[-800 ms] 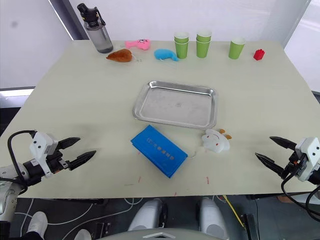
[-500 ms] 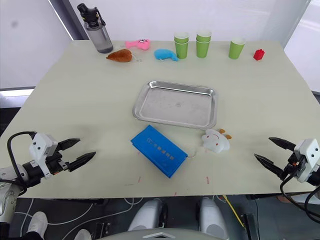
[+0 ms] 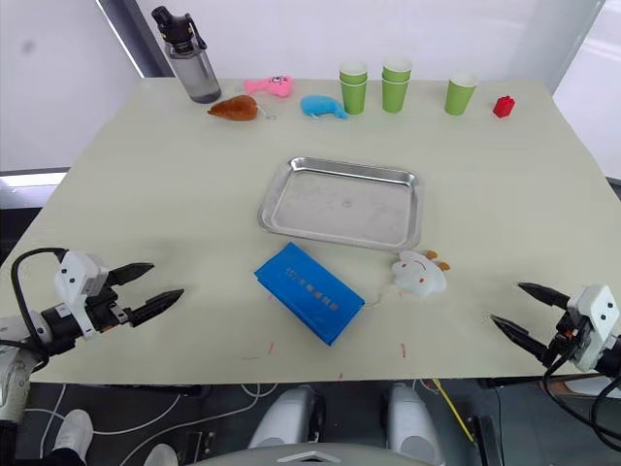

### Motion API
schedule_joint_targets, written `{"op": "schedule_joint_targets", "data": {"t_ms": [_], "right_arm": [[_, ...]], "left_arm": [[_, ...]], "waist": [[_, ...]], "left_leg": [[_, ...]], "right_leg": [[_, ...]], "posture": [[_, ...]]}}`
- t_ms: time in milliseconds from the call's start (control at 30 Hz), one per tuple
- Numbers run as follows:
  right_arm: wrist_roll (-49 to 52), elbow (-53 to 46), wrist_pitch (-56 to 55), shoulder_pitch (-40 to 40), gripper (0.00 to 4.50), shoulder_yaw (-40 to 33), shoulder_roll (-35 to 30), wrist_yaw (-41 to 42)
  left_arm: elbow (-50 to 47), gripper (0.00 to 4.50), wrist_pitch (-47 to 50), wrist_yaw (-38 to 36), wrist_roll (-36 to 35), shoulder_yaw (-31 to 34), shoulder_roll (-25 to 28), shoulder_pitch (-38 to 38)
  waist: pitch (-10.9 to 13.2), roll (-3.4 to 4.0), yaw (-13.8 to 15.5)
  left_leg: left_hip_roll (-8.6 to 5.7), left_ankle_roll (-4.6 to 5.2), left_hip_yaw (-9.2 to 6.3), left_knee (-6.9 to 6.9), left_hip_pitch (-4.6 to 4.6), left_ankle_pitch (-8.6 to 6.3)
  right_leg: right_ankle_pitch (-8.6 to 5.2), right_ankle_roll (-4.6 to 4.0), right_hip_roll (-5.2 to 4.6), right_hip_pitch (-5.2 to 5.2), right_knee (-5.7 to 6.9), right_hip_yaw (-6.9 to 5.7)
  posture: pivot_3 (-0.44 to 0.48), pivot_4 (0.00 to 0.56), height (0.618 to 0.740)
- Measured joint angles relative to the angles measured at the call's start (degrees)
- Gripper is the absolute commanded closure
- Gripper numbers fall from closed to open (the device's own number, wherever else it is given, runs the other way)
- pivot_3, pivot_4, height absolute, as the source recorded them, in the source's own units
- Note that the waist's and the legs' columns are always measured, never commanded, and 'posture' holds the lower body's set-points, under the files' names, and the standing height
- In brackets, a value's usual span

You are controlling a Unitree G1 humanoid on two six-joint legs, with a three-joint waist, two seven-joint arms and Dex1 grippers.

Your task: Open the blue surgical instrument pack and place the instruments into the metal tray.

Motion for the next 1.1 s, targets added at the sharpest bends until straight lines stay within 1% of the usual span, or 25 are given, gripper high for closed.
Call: {"op": "schedule_joint_targets", "data": {"t_ms": [33,133,233,267,300,333,367,400,433,467,500,533,633,733,800,833,933,967,1100], "right_arm": [[0.01,-0.04,0.02,0.01,0.04,0.02,-0.01,0.01],[0.64,-4.77,1.98,1.3,0.04,0.89,-0.34,0.25],[1.1,-9.6,4.18,2.31,0.8,1.72,-0.51,0.0],[1.22,-12.09,5.12,2.48,1.43,2.87,-0.53,-0.13],[1.33,-13.24,5.57,2.61,1.77,3.26,-0.48,-0.27],[1.33,-13.81,5.81,2.66,1.98,3.48,-0.45,-0.46],[1.34,-15.19,6.54,2.78,2.59,3.98,-0.29,-1.14],[1.33,-17.41,7.08,2.74,3.1,5.64,0.05,-1.92],[1.33,-18.29,7.29,2.6,3.48,6.3,0.27,-2.2],[1.26,-19.22,7.59,2.47,3.89,7.16,0.58,-2.67],[0.88,-20.12,7.94,2.31,4.44,8.43,0.91,-3.62],[0.62,-20.65,8.04,1.99,4.5,9.43,0.96,-4.04],[-1.08,-22.3,8.82,0.6,4.5,12.75,1.6,-6.2],[-4.34,-23.12,9.59,-2.86,4.5,18.75,3.25,-9.21],[-5.02,-23.29,9.79,-3.5,4.5,19.96,3.57,-9.76],[-8.45,-23.11,10.85,-6.55,4.5,25.06,4.51,-11.96],[-10.03,-22.96,11.48,-8.52,4.5,27.65,5.19,-12.77],[-11.39,-22.64,12.32,-10.64,4.5,30.17,5.94,-13.8],[-12.89,-22.07,14.14,-13.42,4.5,33.39,7.08,-15.35]], "left_arm": [[0.01,0.0,0.0,-0.01,0.0,0.0,0.0,-0.02],[2.1,0.0,-0.06,-2.03,0.0,-2.01,0.01,-2.77],[5.13,0.73,-0.62,-4.47,0.17,-4.18,0.01,-5.88],[6.37,1.37,-0.89,-5.58,0.52,-5.06,0.01,-7.32],[6.88,1.64,-1.06,-6.14,0.73,-5.71,0.01,-8.04],[7.16,1.74,-1.15,-6.47,0.97,-6.01,0.01,-8.43],[8.35,2.41,-1.57,-7.31,1.29,-6.88,0.01,-9.76],[9.95,2.79,-2.2,-8.4,1.81,-8.2,0.01,-12.07],[10.14,3.17,-2.35,-8.7,1.92,-8.57,0.01,-12.64],[10.77,3.6,-2.83,-9.42,2.21,-9.09,0.01,-13.61],[12.04,4.11,-3.3,-10.36,2.45,-10.14,0.01,-15.41],[12.56,4.42,-3.48,-10.81,2.71,-10.67,0.01,-16.26],[14.9,4.42,-4.93,-12.87,4.2,-13.29,-0.04,-19.58],[18.23,4.42,-6.61,-14.78,6.08,-16.83,-1.56,-25.0],[18.56,4.42,-7.03,-15.2,6.31,-17.59,-1.96,-25.89],[22.55,4.42,-8.47,-17.09,8.2,-20.75,-4.07,-30.57],[24.6,4.42,-9.51,-18.31,9.07,-22.46,-5.59,-33.08],[27.23,4.42,-10.47,-19.38,10.17,-23.93,-6.68,-35.37],[30.97,4.42,-12.27,-20.87,11.46,-25.6,-8.5,-38.63]], "waist": [[0.0,0.0,-0.02],[-0.01,-0.02,-0.27],[-0.01,-0.03,-0.22],[-0.01,-0.03,-0.17],[-0.01,-0.03,-0.17],[-0.01,-0.03,-0.15],[-0.01,-0.04,-0.13],[-0.02,-0.08,-0.05],[-0.02,-0.08,-0.03],[-0.02,-0.08,-0.05],[-0.02,-0.09,0.0],[-0.02,-0.08,-0.02],[-0.02,-0.11,-0.05],[-0.02,-0.12,-0.04],[-0.01,-0.12,-0.05],[-0.01,-0.13,-0.07],[-0.01,-0.13,-0.08],[0.0,-0.14,-0.11],[0.0,-0.15,-0.15]], "left_leg": [[-0.01,0.0,0.0,0.01,0.0,0.0],[-0.06,0.0,0.03,0.06,0.01,0.0],[-0.09,0.0,-0.01,0.07,-0.01,0.0],[-0.11,0.0,-0.03,0.07,-0.01,0.0],[-0.1,0.0,-0.03,0.07,-0.02,0.0],[-0.12,0.0,-0.03,0.07,-0.02,0.0],[-0.13,0.0,-0.03,0.08,-0.03,0.0],[-0.13,0.0,-0.09,0.11,-0.06,0.0],[-0.13,0.0,-0.11,0.15,-0.08,0.0],[-0.14,0.0,-0.1,0.16,-0.08,0.0],[-0.14,0.0,-0.11,0.2,-0.1,0.0],[-0.15,0.0,-0.1,0.22,-0.11,0.0],[-0.16,0.0,-0.1,0.26,-0.12,0.0],[-0.17,0.0,-0.16,0.37,-0.16,0.0],[-0.17,0.0,-0.18,0.42,-0.18,0.0],[-0.18,0.0,-0.19,0.52,-0.25,0.0],[-0.18,0.01,-0.23,0.64,-0.3,-0.01],[-0.18,0.01,-0.26,0.7,-0.32,-0.01],[-0.18,0.01,-0.31,0.71,-0.34,-0.01]], "right_leg": [[0.0,0.0,0.0,0.0,0.0,0.0],[0.0,0.01,0.01,0.01,0.01,0.03],[0.0,0.01,0.03,0.01,0.02,0.0],[0.0,0.01,0.05,0.01,0.02,-0.02],[0.0,0.01,0.05,0.01,0.02,-0.01],[0.0,0.01,0.04,0.01,0.02,-0.01],[0.0,0.01,0.04,0.01,0.02,-0.02],[0.0,0.01,0.05,0.01,0.02,-0.07],[0.0,0.01,0.05,0.01,0.03,-0.09],[0.01,0.01,0.05,0.01,0.03,-0.08],[0.01,0.01,0.05,0.01,0.03,-0.1],[0.01,0.02,0.05,0.01,0.04,-0.09],[0.01,0.02,0.05,0.01,0.06,-0.1],[0.01,0.02,0.09,0.01,0.12,-0.16],[0.01,0.02,0.09,0.0,0.14,-0.17],[0.01,0.03,0.1,0.0,0.14,-0.18],[0.02,0.03,0.11,0.0,0.15,-0.22],[0.02,0.03,0.12,0.0,0.17,-0.25],[0.02,0.03,0.13,0.0,0.19,-0.27]], "posture": [[0.0,0.15,0.734],[0.0,0.15,0.734],[0.0,0.15,0.734],[0.0,0.15,0.734],[0.0,0.15,0.734],[0.0,0.15,0.734],[0.0,0.15,0.734],[0.0,0.15,0.734],[0.0,0.15,0.734],[0.0,0.15,0.734],[0.0,0.15,0.734],[0.0,0.15,0.734],[0.0,0.15,0.734],[0.0,0.15,0.734],[0.0,0.15,0.734],[0.0,0.15,0.734],[0.0,0.15,0.734],[0.0,0.15,0.734],[0.0,0.15,0.734]]}}
